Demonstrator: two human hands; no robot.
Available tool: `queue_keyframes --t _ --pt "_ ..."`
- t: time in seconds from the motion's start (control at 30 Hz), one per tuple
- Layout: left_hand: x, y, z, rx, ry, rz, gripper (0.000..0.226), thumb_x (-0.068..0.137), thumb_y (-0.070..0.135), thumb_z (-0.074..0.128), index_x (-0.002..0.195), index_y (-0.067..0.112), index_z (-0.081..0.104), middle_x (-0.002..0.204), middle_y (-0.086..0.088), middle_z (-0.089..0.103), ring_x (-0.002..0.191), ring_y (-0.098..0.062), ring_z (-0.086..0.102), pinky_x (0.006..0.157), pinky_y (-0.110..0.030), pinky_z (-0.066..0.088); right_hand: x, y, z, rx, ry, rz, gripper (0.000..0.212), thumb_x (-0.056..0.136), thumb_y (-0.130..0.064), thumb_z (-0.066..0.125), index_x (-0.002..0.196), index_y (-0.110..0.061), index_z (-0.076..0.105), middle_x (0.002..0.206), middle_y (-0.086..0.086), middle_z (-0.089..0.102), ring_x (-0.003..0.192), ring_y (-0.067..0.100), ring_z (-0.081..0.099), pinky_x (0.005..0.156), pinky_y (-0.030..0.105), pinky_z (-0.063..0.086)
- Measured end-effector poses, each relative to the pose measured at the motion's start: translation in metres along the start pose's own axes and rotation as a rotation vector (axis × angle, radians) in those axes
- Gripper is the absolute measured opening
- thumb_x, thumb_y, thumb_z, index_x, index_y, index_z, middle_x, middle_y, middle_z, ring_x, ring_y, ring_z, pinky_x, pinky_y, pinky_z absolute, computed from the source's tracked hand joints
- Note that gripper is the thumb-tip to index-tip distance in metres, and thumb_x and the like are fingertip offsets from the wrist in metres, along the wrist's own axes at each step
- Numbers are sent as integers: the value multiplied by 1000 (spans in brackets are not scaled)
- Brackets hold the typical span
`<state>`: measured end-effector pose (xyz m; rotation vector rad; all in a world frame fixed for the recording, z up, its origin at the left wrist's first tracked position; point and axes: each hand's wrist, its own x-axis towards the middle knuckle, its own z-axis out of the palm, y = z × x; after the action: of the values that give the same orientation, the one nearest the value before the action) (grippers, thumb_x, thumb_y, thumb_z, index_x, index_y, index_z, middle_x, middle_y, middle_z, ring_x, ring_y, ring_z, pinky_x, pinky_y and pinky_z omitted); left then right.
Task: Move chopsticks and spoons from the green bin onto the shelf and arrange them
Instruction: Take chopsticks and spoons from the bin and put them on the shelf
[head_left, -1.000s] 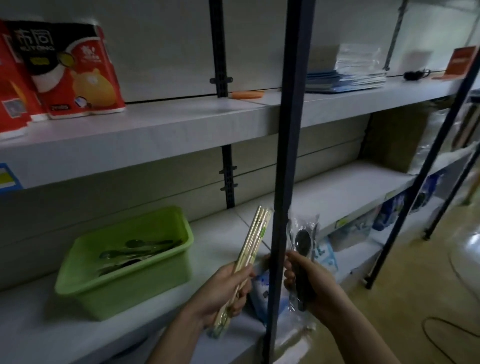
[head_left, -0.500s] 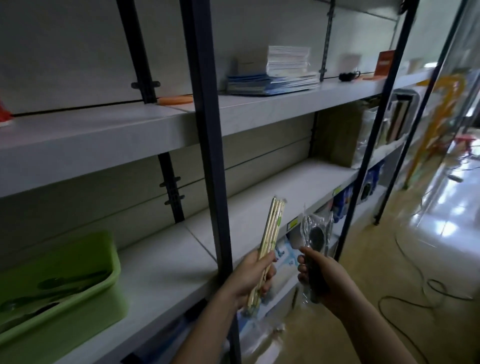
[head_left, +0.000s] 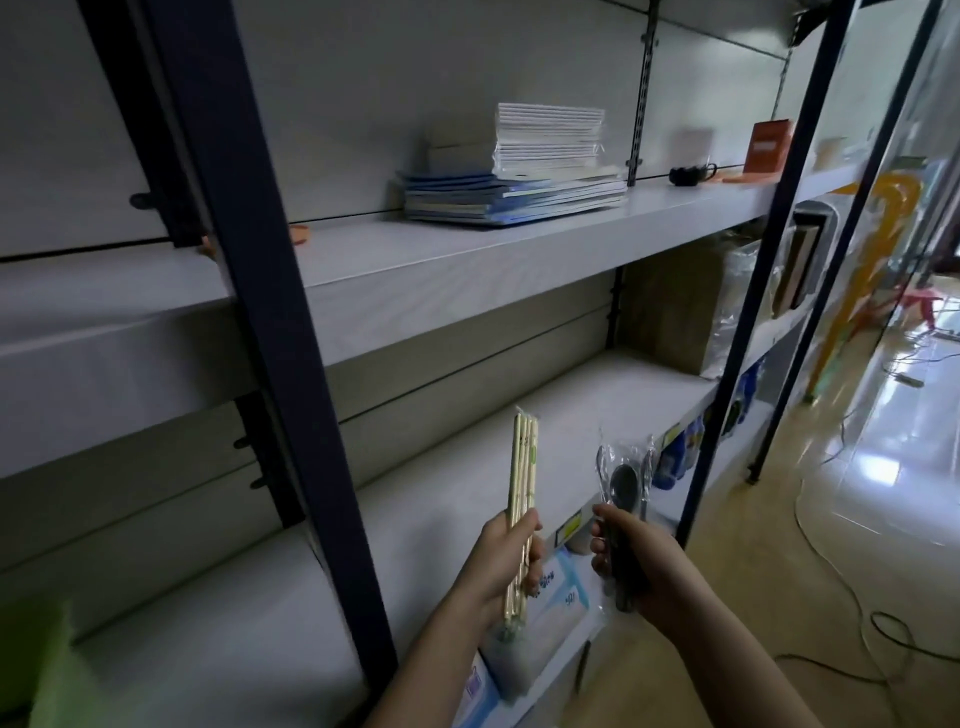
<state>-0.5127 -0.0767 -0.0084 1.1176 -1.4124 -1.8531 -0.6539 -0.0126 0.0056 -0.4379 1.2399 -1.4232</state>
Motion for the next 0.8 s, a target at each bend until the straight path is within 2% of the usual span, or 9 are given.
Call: queue_keyframes --t 0.3,0.5,0.63,0.8 --pt "55 3 -7 6 168 -14 17 98 24 42 89 11 48 64 -1 47 47 -13 41 43 -21 36 72 -18 -6 10 -46 85 10 93 -13 51 87 -6 54 63 5 52 54 13 47 54 23 39" --pt "101 2 1 -76 326 -18 16 99 22 41 90 9 47 61 -2 44 39 -10 41 40 -21 36 142 -39 -17 -75 -139 166 9 93 -14 50 88 -6 53 61 3 52 52 12 48 51 22 41" --pt "143 -1 10 -148 460 -17 14 98 21 42 93 9 47 62 -3 46 44 -13 42 43 -22 38 193 -59 -27 -168 -222 189 7 93 -10 49 89 -5 52 62 5 53 50 13 48 45 20 40" --pt "189 -6 30 -228 619 -43 14 98 17 42 89 7 48 63 -6 46 45 -14 40 38 -20 35 246 -83 -47 -257 -278 230 6 93 -9 50 89 -5 52 64 7 53 52 14 47 45 20 40"
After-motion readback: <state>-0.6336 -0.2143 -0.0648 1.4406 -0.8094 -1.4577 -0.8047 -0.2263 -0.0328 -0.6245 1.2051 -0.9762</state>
